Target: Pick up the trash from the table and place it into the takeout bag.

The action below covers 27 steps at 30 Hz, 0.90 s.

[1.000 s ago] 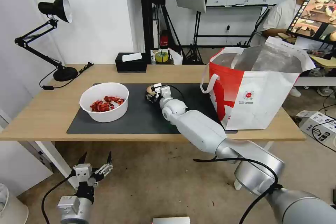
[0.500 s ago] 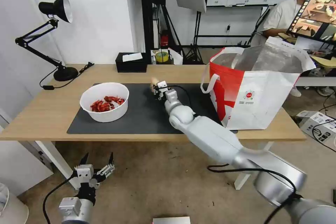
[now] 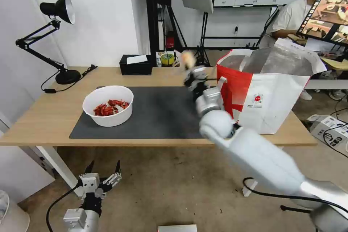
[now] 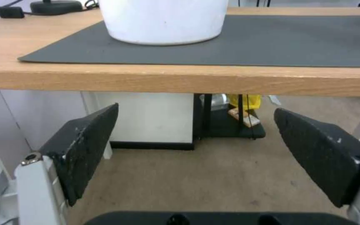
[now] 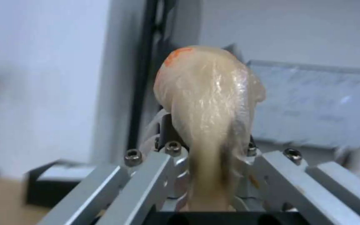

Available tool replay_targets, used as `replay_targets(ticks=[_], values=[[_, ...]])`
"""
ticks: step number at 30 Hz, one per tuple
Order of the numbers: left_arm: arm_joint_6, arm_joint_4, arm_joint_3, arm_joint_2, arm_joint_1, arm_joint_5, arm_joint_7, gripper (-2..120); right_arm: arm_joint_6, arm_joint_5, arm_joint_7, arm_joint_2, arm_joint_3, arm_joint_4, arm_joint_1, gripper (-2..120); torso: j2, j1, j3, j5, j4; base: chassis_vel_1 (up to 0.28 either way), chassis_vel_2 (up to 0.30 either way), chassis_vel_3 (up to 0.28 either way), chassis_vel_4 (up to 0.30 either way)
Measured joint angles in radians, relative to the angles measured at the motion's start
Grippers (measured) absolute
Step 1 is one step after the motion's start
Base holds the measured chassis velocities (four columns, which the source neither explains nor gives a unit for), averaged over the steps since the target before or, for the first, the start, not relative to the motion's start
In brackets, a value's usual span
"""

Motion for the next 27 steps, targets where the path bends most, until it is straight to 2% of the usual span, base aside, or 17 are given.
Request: replay_targets(ticks=[6, 11, 22, 24, 27], values=[[0.0, -0.008, 0.007, 0.001, 0.005, 0.015, -0.002, 100, -0.029, -0.059, 0.099, -0.059, 0.121, 0.057, -0.055, 7, 0.0, 0.0, 0.0, -0.0001, 0.0, 0.0, 0.0, 0.0, 0.0], [-0.001, -0.02, 0.015, 0.011, 0.009, 0.018, -0.002, 100, -0.072, -0.006, 0.166, -0.114, 0.215, 0.061, -0.088, 7, 0.0, 0.0, 0.0, 0.0001, -0.0001, 0.0, 0.0, 0.0, 0.0], [-0.001, -0.01, 0.029, 0.02, 0.003, 0.015, -0.004, 100, -0.09, 0.06, 0.166, -0.145, 0.24, 0.033, -0.099, 8, 0.0, 0.0, 0.0, -0.0003, 0.0001, 0.0, 0.0, 0.0, 0.0], [0.0, -0.01, 0.025, 0.026, 0.0, 0.01, -0.005, 100, -0.102, 0.062, 0.162, -0.141, 0.236, 0.026, -0.099, 18, 0.0, 0.0, 0.0, -0.0002, 0.0003, 0.0, 0.0, 0.0, 0.0], [0.0, -0.007, 0.025, 0.027, -0.003, 0.007, -0.005, 100, -0.109, 0.067, 0.159, -0.141, 0.235, 0.023, -0.099, 26, 0.0, 0.0, 0.0, -0.0002, 0.0002, 0.0, 0.0, 0.0, 0.0]])
